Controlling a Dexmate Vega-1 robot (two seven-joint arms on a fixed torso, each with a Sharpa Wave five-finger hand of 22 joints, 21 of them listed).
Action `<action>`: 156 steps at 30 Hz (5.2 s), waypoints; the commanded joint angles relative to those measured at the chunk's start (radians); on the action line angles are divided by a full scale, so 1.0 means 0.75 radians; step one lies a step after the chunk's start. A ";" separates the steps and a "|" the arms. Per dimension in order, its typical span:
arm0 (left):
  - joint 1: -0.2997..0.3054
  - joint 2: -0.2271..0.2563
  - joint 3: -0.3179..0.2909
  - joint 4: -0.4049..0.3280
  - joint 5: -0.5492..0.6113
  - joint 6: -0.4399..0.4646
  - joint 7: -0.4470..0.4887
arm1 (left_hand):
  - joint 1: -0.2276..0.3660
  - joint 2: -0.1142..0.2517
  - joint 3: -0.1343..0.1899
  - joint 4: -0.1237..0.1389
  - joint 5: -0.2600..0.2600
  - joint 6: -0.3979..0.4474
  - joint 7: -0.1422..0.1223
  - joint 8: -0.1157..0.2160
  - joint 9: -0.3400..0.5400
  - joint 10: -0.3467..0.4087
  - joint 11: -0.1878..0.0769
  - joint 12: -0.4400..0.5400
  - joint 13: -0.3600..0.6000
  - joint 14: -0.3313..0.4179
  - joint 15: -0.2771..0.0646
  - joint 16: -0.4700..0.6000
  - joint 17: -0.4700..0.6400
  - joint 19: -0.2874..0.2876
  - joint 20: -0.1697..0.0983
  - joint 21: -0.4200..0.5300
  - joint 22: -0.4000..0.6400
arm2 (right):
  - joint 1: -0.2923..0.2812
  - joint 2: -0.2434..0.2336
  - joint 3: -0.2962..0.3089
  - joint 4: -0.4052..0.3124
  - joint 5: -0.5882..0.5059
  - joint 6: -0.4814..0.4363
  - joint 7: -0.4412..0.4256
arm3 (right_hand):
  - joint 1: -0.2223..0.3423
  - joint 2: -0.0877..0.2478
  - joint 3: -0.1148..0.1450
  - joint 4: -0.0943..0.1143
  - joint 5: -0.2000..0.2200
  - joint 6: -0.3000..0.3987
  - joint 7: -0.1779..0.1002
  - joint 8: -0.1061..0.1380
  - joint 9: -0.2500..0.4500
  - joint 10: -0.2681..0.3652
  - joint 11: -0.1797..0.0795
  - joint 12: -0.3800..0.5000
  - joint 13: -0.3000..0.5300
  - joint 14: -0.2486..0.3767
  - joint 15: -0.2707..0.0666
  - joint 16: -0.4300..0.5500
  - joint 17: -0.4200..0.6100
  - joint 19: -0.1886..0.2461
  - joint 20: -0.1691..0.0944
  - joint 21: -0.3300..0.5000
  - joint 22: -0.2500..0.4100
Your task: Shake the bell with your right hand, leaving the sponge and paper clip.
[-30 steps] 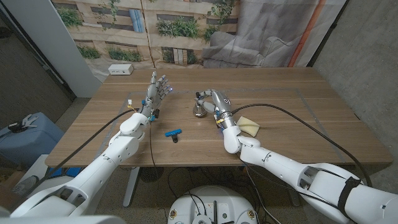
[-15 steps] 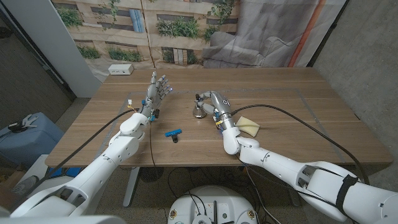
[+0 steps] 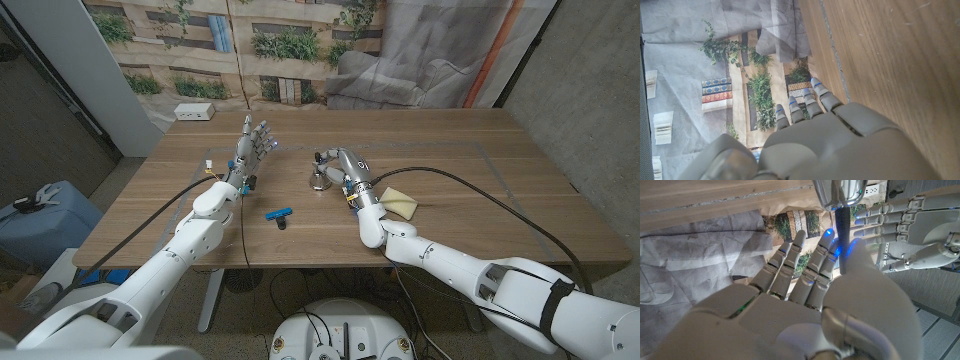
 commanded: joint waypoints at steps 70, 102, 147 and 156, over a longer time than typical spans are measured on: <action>0.000 -0.001 0.001 0.002 0.001 -0.002 0.000 | 0.004 0.010 0.000 0.009 0.009 -0.001 -0.008 0.007 0.006 0.006 -0.009 0.008 0.007 0.012 -0.130 0.007 0.006 0.010 0.001 0.009 0.008 | -0.110 -0.259 0.197 -0.387 0.235 0.156 0.599 | -0.454 -0.147 -0.207 0.081 0.057 -0.822 0.188 -0.257 0.005 -0.942 0.176 -0.046 -0.027 -0.613 0.045 -0.235 -0.020 -0.254 0.206 -0.021 -0.004; 0.001 0.000 0.000 -0.001 0.000 -0.001 0.000 | 0.004 0.011 0.000 0.009 0.009 0.000 -0.008 0.008 0.006 0.005 -0.009 0.008 0.007 0.012 -0.130 0.008 0.006 0.010 0.003 0.009 0.008 | -0.211 -0.310 0.480 -0.388 0.741 0.365 0.927 | -0.564 -0.070 -0.212 0.134 0.035 -0.819 0.141 -0.242 -0.004 -0.994 0.214 -0.033 -0.038 -0.630 0.029 -0.223 -0.030 -0.258 0.060 -0.018 -0.004; 0.001 0.001 0.000 -0.001 0.000 -0.001 0.000 | 0.004 0.011 0.000 0.009 0.009 0.000 -0.008 0.008 0.006 0.005 -0.010 0.008 0.007 0.012 -0.130 0.007 0.006 0.010 0.001 0.009 0.008 | -0.370 -0.266 0.806 -0.437 1.592 0.185 1.245 | -0.796 0.021 -0.251 0.245 0.024 -1.010 0.182 -0.269 -0.019 -1.158 0.242 -0.044 -0.058 -0.778 0.066 -0.247 -0.046 -0.339 0.050 -0.023 -0.003; 0.001 0.000 0.000 -0.001 0.000 -0.001 0.000 | 0.004 0.011 0.000 0.009 0.009 0.000 -0.008 0.008 0.006 0.005 -0.008 0.008 0.007 0.013 -0.131 0.008 0.006 0.010 0.002 0.009 0.008 | -0.345 -0.210 0.832 -0.371 1.638 0.187 1.219 | -0.911 0.046 -0.278 0.301 0.043 -1.145 0.193 -0.272 -0.024 -1.242 0.250 -0.042 -0.066 -0.863 0.072 -0.258 -0.065 -0.474 0.036 -0.032 -0.003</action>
